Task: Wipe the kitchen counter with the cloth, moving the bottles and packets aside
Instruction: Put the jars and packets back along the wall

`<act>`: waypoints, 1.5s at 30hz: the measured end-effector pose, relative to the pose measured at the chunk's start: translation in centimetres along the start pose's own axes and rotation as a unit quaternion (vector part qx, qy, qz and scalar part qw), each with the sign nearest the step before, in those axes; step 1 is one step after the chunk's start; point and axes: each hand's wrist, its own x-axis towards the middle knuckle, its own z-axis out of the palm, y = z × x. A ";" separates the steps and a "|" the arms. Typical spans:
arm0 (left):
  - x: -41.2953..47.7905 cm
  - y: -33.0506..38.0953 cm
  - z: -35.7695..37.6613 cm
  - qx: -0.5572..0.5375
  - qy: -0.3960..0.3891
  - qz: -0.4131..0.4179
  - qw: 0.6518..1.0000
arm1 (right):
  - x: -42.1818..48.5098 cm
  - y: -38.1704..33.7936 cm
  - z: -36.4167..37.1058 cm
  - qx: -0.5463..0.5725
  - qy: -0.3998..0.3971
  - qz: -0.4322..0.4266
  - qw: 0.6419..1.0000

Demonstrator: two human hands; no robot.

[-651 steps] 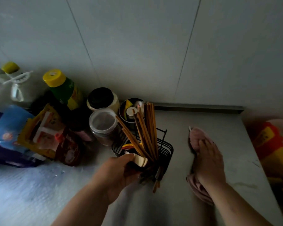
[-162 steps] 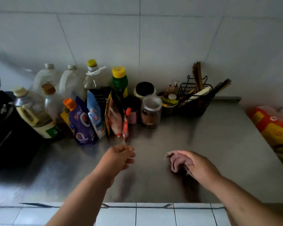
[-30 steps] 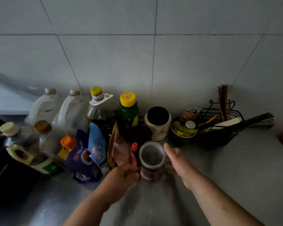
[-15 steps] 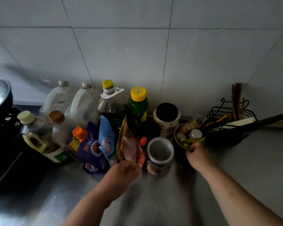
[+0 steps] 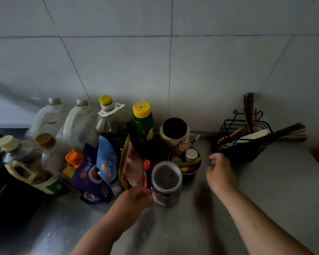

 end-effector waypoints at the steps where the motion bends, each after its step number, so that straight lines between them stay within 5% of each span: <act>1: 0.0 0.0 0.0 0.000 -0.002 0.000 1.000 | 0.6 0.1 -1.0 0.017 0.061 -0.007 0.998; 4: 0.0 -0.2 0.2 -0.002 -0.003 -0.005 1.000 | 3.3 0.6 -3.4 0.001 0.128 -0.035 0.991; 14: -0.5 -0.4 0.1 -0.018 0.009 -0.009 1.000 | 5.5 -2.1 -3.8 -0.077 -0.036 -0.045 0.995; 24: -1.7 -1.2 -1.2 -0.028 0.036 -0.007 0.999 | 4.2 -6.1 -1.2 0.039 -0.151 -0.095 0.983; 29: -2.3 -2.2 -1.8 -0.041 0.057 -0.014 0.997 | 1.6 -5.1 -1.7 0.089 -0.027 -0.109 0.990; 33: -2.6 -2.8 -2.3 -0.051 0.075 -0.022 0.996 | -2.0 -2.8 0.4 0.133 0.035 -0.055 0.989; 40: -2.8 -4.4 -3.0 -0.087 0.093 -0.039 0.991 | -6.7 -1.3 4.1 0.270 -0.167 0.119 0.941; 45: -2.8 -6.6 -4.9 -0.095 0.055 -0.034 0.993 | -7.1 1.1 6.6 0.228 -0.131 0.141 0.955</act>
